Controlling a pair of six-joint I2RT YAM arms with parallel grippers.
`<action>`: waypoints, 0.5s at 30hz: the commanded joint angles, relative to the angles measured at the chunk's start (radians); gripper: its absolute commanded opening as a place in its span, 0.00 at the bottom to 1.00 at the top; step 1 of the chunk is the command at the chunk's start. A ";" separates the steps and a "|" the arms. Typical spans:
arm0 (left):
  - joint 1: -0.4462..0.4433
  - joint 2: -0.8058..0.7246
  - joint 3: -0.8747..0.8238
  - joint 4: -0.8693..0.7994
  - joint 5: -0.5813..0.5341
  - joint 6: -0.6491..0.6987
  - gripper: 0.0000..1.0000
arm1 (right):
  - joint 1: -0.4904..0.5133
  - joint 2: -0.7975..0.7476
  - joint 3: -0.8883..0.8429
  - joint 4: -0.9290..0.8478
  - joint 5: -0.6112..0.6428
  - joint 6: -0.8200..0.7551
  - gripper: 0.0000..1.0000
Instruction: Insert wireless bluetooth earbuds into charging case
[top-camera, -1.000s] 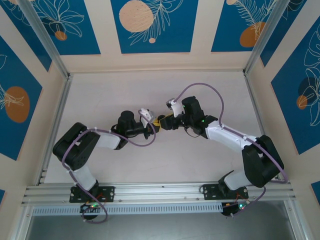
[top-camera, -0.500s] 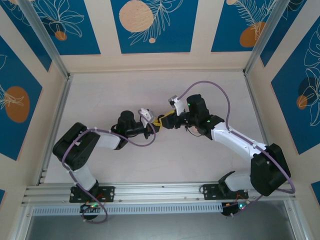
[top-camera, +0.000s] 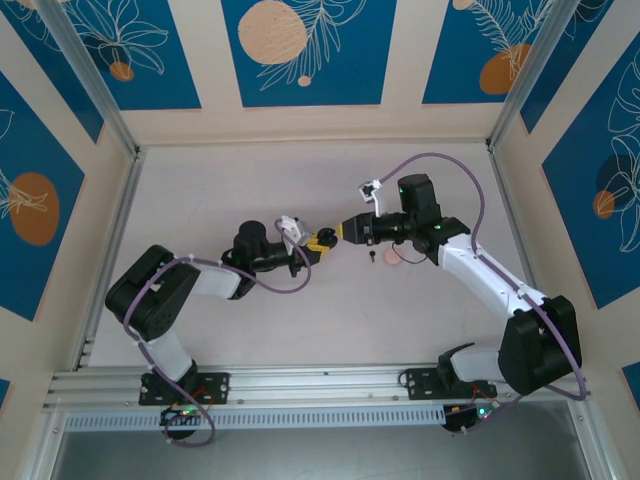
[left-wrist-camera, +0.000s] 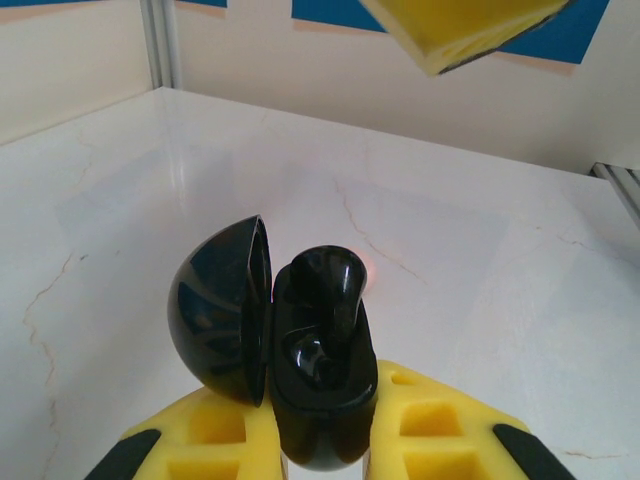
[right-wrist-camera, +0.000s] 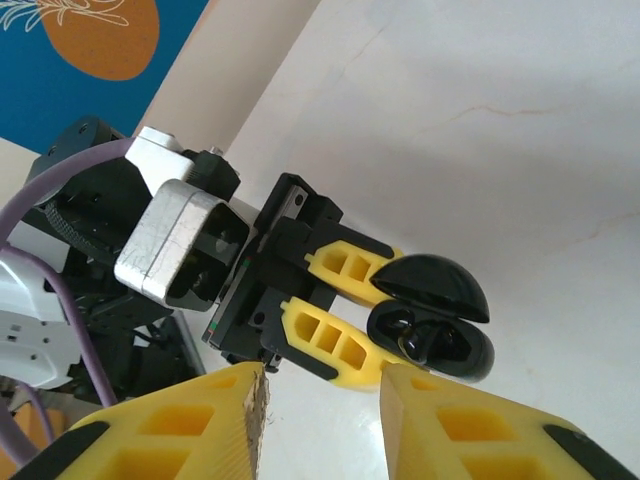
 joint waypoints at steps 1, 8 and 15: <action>0.001 0.000 0.001 0.060 0.042 -0.009 0.12 | -0.018 0.019 -0.004 -0.024 -0.083 0.051 0.34; 0.000 0.001 -0.001 0.068 0.047 -0.017 0.12 | -0.023 0.066 -0.002 -0.003 -0.108 0.074 0.27; 0.002 -0.002 -0.002 0.071 0.049 -0.019 0.13 | -0.013 0.109 0.008 0.000 -0.112 0.070 0.23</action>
